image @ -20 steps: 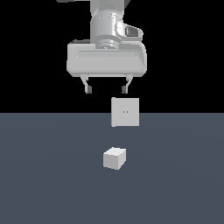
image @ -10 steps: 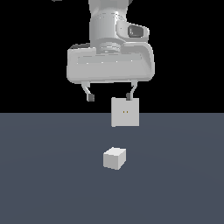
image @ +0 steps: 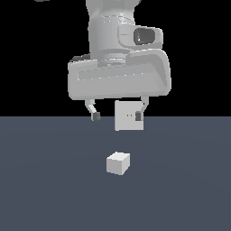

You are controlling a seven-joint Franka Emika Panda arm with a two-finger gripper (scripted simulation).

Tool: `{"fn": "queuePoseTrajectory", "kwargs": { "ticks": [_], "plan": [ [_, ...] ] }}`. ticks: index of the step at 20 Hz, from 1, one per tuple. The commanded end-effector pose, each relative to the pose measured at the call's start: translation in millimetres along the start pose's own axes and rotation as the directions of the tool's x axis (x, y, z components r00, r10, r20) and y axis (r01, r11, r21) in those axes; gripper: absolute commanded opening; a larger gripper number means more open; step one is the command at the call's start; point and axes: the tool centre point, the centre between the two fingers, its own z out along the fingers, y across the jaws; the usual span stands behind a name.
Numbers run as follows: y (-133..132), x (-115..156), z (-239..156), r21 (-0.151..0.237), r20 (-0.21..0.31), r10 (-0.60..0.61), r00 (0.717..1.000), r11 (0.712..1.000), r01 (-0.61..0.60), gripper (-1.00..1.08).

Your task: Plug the charger into the wall socket.

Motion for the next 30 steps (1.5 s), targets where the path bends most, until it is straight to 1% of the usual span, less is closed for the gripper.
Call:
{"fn": "queuePoseTrajectory", "kwargs": {
  "ticks": [1, 7, 13, 22, 30],
  "plan": [
    [3, -7, 7, -0.004, -0.022, 0.037, 0.999, 0.999, -0.037, 1.0],
    [8, -19, 22, -0.013, -0.06, 0.101, 0.993, 0.995, -0.102, 1.0],
    [10, -25, 30, -0.018, -0.08, 0.136, 0.988, 0.99, -0.138, 1.0],
    [10, -27, 35, -0.019, -0.082, 0.14, 0.987, 0.99, -0.142, 1.0],
    [10, -33, 66, -0.019, -0.082, 0.142, 0.986, 0.989, -0.144, 1.0]
  ]
}}
